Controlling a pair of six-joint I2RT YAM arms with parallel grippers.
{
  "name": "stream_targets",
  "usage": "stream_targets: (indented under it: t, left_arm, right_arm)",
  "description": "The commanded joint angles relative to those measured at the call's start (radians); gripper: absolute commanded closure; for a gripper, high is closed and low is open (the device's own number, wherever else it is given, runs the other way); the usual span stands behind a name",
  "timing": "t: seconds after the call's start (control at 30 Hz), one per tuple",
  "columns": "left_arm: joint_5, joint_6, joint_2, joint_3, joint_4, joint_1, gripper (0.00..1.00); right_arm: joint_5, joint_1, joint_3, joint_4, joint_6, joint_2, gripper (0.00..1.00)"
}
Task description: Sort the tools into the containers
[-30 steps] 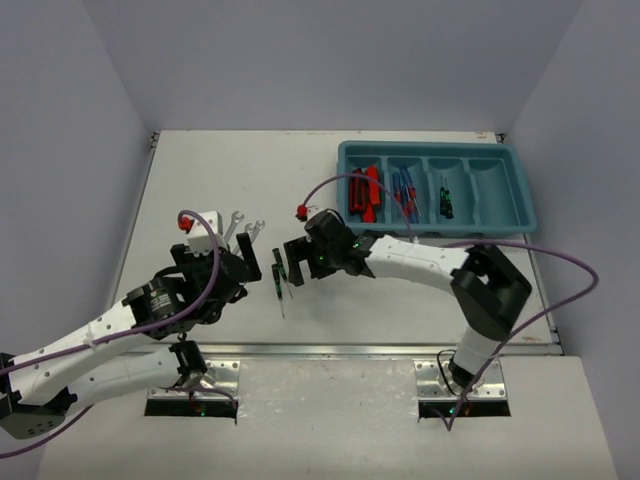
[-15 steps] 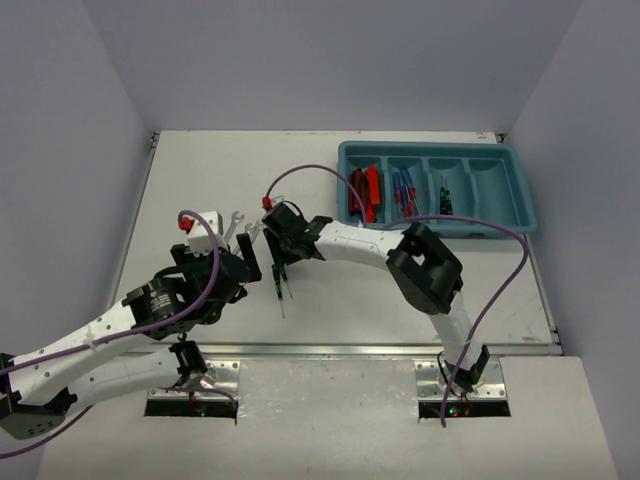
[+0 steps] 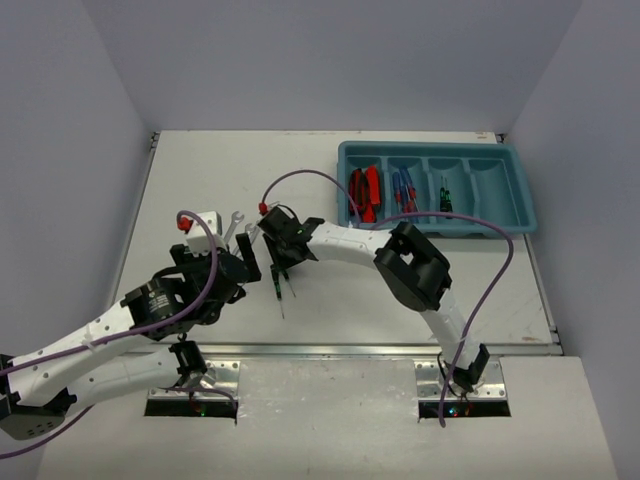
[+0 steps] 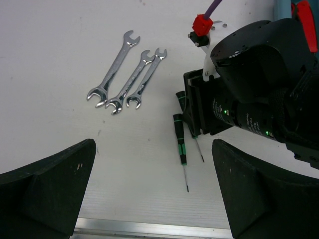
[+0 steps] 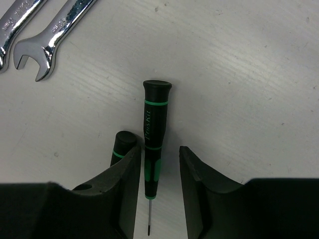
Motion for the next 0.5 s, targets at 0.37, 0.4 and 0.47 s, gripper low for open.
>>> stream_targets:
  t: [0.37, 0.4, 0.47]
  left_arm:
    - [-0.005, 0.014, -0.005, 0.002, 0.028, 0.008, 0.0]
    - [-0.005, 0.014, -0.004, 0.002, 0.029, 0.008, 0.0]
    - [-0.005, 0.014, -0.001, 0.002, 0.029, 0.008, 0.0]
  right_arm:
    - [0.057, -0.028, -0.068, -0.062, -0.041, -0.099, 1.0]
    - [0.063, -0.028, -0.079, -0.064, -0.052, -0.149, 1.0]
    - [0.056, -0.032, -0.08, -0.086, -0.088, -0.212, 1.0]
